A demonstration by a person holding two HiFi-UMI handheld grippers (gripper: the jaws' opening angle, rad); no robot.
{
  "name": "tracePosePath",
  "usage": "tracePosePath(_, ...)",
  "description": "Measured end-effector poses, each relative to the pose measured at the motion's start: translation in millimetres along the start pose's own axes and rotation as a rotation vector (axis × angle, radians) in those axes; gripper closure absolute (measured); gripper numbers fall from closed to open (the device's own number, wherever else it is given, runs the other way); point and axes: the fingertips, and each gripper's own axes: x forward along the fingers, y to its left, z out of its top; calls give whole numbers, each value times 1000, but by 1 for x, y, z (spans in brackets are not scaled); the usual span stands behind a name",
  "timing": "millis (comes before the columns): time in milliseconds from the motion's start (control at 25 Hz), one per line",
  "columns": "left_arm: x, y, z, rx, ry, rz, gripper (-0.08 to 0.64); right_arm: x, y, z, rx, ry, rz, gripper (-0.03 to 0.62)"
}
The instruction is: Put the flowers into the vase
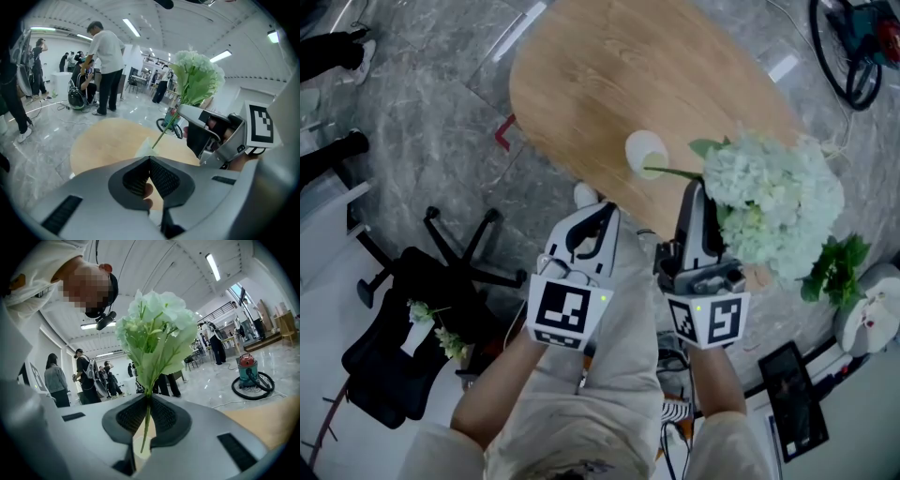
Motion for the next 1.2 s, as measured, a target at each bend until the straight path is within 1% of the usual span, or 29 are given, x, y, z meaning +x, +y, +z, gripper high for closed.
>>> tracePosePath(280, 1, 8, 2, -12, -23, 18, 561, 2, 4, -12, -29, 25, 26, 569)
tracePosePath(480, 2, 10, 3, -10, -47, 16, 561, 2, 5, -21, -52, 38, 38, 569)
tracePosePath(840, 3, 18, -9, -34, -33, 24, 560, 5, 10, -41, -76, 66, 40, 569)
tracePosePath(1040, 12, 30, -6, -23, -42, 23, 560, 8, 16, -52, -115, 97, 48, 569)
tracePosePath(1200, 12, 30, -3, -13, -45, 11, 561, 9, 15, -56, -150, 111, 52, 569)
